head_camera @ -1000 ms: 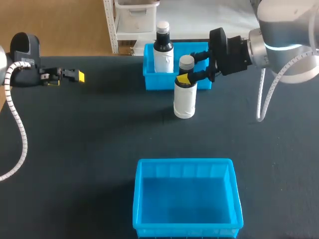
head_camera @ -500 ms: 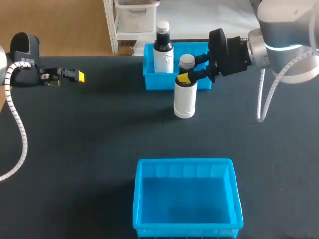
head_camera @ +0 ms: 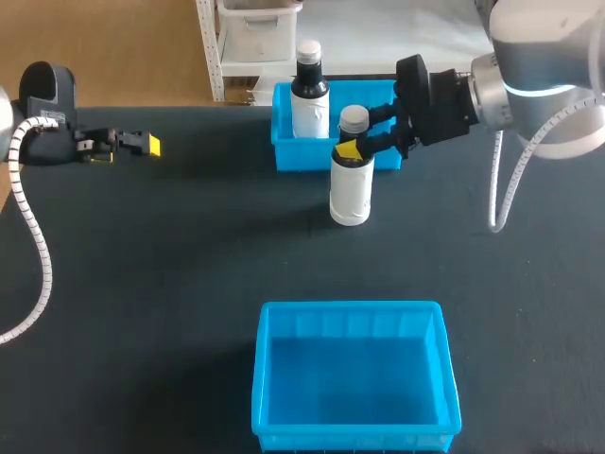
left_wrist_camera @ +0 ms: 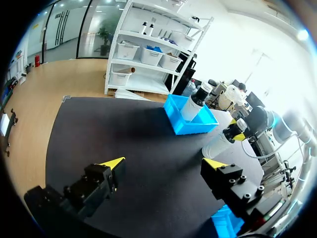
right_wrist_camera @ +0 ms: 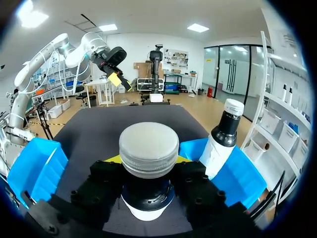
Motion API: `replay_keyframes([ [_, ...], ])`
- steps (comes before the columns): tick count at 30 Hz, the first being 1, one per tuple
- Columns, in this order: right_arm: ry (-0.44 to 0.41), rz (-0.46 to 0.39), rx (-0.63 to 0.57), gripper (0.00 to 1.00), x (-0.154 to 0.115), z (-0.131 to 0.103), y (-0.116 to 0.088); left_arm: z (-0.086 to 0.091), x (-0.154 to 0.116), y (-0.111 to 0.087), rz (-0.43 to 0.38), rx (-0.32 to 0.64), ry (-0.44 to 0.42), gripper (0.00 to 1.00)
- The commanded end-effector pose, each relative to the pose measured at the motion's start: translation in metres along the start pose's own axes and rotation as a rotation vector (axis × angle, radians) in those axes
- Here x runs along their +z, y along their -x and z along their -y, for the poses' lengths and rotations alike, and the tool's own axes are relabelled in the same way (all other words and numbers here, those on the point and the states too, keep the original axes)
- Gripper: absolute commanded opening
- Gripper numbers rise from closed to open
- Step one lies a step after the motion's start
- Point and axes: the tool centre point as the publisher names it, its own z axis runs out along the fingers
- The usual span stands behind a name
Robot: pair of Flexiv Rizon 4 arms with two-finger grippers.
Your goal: Pick up the bottle, and place it in the far bin if it is heavy, or in the near bin if it is light.
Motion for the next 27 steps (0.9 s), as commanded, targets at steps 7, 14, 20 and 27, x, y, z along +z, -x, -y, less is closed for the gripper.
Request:
replay_keyframes([
  [7, 0.001, -0.001, -0.021, 0.00, -0.008, -0.005, 0.016, 0.000, 0.000, 0.000, 0.000, 0.000, 0.000, 1.00],
  [14, -0.002, -0.020, -0.041, 0.00, -0.024, -0.004, 0.027, 0.000, 0.000, 0.000, 0.000, 0.000, 0.000, 1.00],
  [20, -0.022, -0.026, -0.039, 0.00, -0.047, 0.001, 0.033, 0.000, 0.000, 0.000, 0.000, 0.000, 0.000, 1.00],
  [27, -0.059, -0.032, -0.030, 0.00, -0.075, 0.008, 0.037, 0.000, 0.000, 0.000, 0.000, 0.000, 0.000, 1.00],
])
